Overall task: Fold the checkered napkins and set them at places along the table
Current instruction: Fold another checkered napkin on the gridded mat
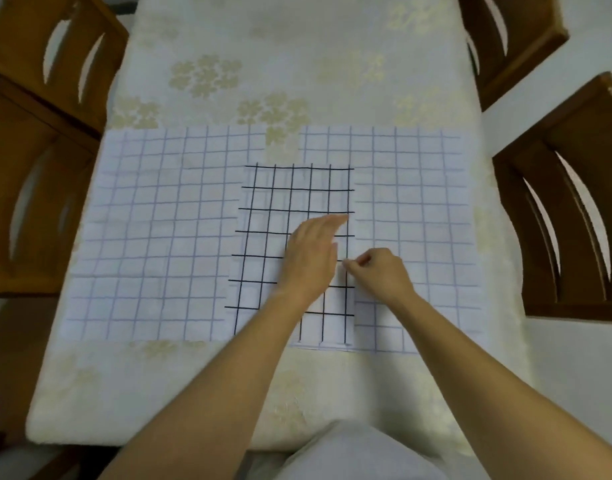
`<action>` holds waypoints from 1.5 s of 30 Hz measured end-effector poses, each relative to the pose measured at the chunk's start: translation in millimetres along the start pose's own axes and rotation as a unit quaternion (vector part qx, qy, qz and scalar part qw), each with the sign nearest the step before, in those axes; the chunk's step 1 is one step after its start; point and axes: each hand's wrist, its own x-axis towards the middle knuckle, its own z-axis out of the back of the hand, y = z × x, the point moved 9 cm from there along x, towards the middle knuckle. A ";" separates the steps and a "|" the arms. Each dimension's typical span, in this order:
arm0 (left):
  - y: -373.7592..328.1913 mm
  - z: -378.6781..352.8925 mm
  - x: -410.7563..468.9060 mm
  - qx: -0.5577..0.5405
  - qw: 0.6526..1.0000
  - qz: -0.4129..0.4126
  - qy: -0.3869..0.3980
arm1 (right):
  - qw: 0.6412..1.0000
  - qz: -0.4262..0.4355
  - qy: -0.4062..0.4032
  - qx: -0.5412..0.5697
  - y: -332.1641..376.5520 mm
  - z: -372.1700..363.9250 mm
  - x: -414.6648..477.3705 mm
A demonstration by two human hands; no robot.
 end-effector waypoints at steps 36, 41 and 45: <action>16.3 55.7 49.5 -0.065 0.860 0.123 0.490 | 0.940 0.076 0.332 0.003 17.1 88.8 26.6; 57.8 45.7 40.8 -0.088 0.875 0.182 0.441 | 0.967 0.096 0.215 -0.097 14.6 101.7 60.5; 84.6 43.2 54.3 0.070 0.936 0.120 0.325 | 0.970 0.142 0.114 -0.160 16.2 101.1 77.1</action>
